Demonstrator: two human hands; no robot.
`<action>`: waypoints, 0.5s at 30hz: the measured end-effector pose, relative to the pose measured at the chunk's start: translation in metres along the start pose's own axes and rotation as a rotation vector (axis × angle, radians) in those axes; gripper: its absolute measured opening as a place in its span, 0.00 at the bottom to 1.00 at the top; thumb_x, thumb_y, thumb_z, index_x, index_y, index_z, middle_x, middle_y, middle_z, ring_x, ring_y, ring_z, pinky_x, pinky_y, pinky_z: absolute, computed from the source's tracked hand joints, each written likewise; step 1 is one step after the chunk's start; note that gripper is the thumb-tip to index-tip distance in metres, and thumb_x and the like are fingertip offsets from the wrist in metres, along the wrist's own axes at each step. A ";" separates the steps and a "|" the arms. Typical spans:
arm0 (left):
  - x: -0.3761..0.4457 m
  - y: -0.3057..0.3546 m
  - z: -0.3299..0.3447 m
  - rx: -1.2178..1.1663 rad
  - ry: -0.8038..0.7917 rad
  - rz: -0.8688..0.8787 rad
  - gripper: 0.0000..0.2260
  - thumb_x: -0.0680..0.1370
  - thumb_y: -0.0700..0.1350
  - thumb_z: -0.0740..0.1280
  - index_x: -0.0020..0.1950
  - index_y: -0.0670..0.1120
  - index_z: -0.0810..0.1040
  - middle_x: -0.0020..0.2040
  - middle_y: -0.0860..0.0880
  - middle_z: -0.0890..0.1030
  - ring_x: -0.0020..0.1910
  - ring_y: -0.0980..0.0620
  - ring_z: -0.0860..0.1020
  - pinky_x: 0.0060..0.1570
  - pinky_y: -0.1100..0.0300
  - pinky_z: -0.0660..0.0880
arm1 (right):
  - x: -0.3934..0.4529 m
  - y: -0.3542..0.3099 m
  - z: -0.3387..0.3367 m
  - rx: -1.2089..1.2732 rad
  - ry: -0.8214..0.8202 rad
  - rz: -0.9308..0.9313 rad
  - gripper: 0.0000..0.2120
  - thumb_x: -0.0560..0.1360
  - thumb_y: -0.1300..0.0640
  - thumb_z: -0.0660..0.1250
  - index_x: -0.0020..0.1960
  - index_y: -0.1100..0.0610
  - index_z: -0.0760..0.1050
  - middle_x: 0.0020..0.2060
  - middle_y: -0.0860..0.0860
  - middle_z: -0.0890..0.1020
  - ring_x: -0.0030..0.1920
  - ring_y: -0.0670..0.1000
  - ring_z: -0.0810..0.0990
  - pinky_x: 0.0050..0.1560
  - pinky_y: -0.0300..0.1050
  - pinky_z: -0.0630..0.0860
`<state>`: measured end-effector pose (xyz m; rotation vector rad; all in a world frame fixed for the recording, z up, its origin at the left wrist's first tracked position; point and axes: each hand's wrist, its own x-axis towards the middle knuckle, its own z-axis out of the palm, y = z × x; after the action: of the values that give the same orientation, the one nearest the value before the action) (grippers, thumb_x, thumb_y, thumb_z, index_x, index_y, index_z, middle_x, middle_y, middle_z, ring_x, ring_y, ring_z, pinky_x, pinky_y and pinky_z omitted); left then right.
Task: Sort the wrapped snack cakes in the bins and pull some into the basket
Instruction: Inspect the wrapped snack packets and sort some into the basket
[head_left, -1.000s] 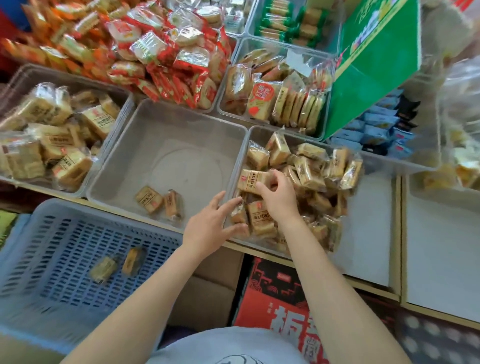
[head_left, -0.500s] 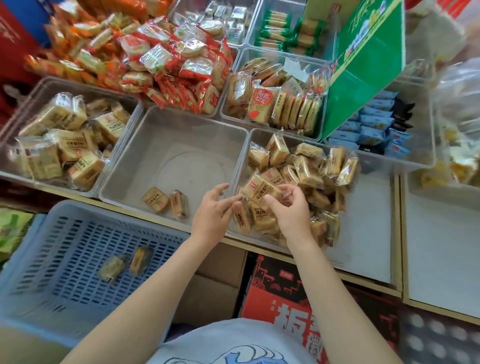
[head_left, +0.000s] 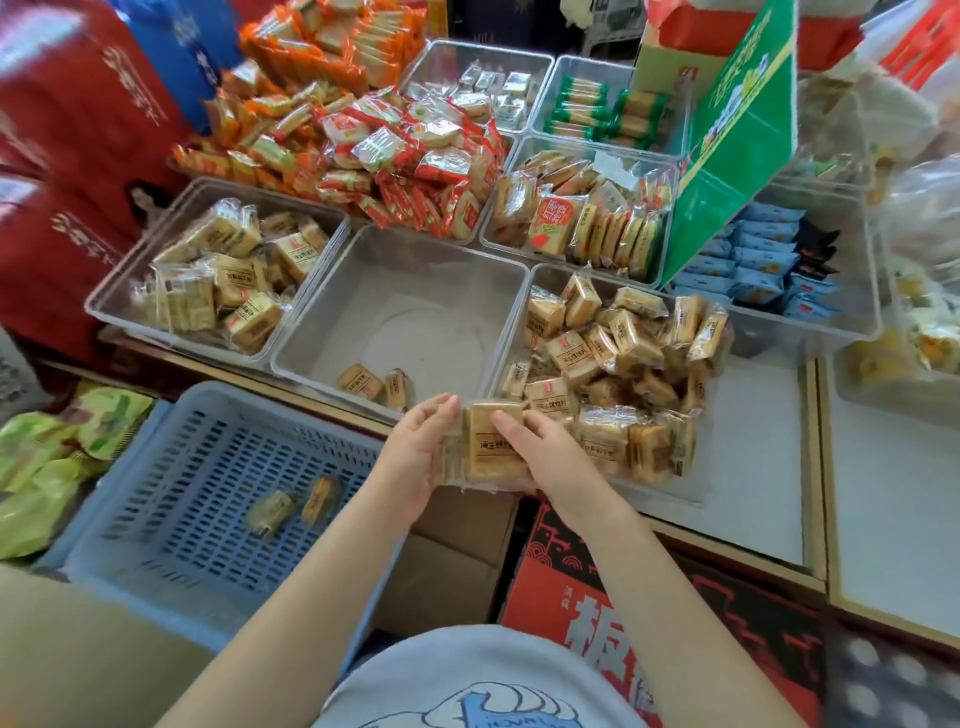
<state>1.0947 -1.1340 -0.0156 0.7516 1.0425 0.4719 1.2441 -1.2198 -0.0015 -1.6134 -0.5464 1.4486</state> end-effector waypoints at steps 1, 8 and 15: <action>-0.006 -0.003 -0.004 0.020 -0.034 0.004 0.21 0.79 0.52 0.70 0.66 0.40 0.76 0.57 0.38 0.84 0.53 0.40 0.84 0.45 0.47 0.83 | -0.003 0.002 0.003 -0.031 0.015 0.007 0.18 0.79 0.39 0.66 0.59 0.52 0.79 0.53 0.51 0.86 0.55 0.51 0.85 0.60 0.54 0.81; -0.044 -0.019 -0.021 0.030 -0.043 0.025 0.18 0.79 0.48 0.71 0.65 0.39 0.80 0.58 0.36 0.83 0.54 0.40 0.83 0.48 0.50 0.81 | -0.031 0.016 0.012 -0.062 0.072 0.011 0.11 0.81 0.46 0.65 0.53 0.53 0.77 0.42 0.52 0.83 0.45 0.54 0.82 0.50 0.54 0.80; -0.066 -0.027 -0.013 0.153 0.058 0.116 0.11 0.79 0.46 0.72 0.57 0.41 0.82 0.56 0.34 0.83 0.56 0.33 0.82 0.57 0.36 0.78 | -0.056 0.024 0.024 -0.093 0.059 -0.152 0.10 0.80 0.44 0.67 0.54 0.50 0.78 0.45 0.53 0.85 0.42 0.48 0.83 0.42 0.43 0.79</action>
<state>1.0536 -1.1917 -0.0003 0.9425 1.1020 0.5204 1.2036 -1.2695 0.0116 -1.6434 -0.6958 1.2761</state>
